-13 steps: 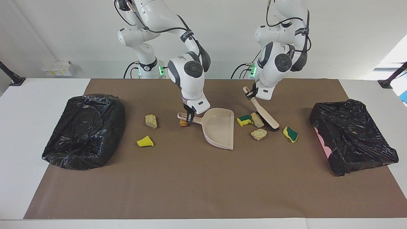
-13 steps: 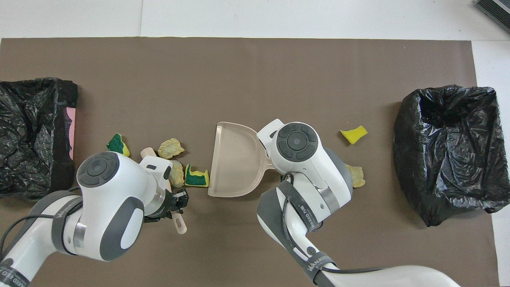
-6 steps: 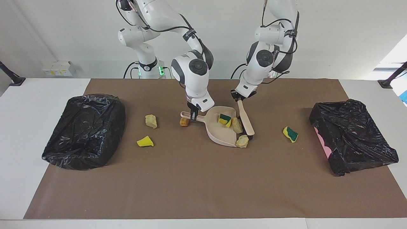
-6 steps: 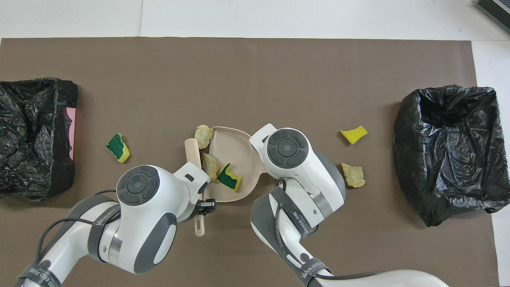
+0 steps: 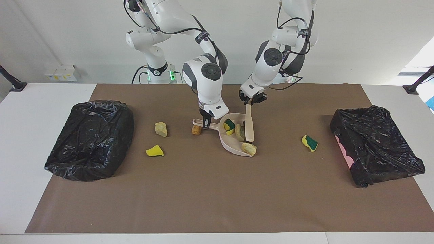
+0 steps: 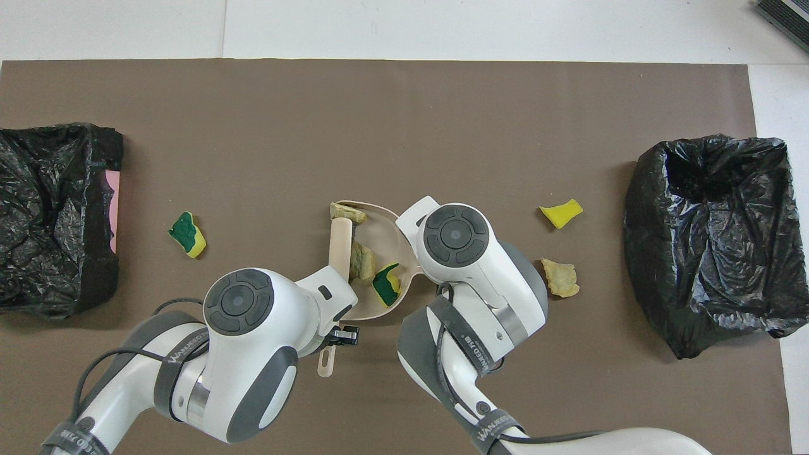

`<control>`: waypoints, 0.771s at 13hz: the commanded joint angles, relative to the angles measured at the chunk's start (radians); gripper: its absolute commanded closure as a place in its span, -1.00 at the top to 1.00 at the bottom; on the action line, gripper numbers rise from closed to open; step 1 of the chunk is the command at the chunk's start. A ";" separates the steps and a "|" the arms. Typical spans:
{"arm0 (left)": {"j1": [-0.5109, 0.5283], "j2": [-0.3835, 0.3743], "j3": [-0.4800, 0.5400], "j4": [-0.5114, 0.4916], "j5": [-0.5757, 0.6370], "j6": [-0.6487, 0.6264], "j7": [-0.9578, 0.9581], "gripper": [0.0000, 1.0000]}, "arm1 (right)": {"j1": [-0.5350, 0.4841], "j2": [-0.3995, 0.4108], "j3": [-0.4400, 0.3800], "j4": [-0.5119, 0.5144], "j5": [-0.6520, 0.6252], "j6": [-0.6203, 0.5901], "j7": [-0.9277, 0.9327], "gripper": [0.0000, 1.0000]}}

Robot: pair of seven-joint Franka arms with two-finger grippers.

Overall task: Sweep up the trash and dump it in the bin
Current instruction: 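Sweep the sponge pieces into the dustpan with the left gripper's brush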

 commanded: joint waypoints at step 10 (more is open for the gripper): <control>0.038 -0.056 0.186 0.179 0.069 -0.390 0.297 -1.00 | -0.002 -0.022 0.004 -0.010 -0.066 -0.049 0.041 -1.00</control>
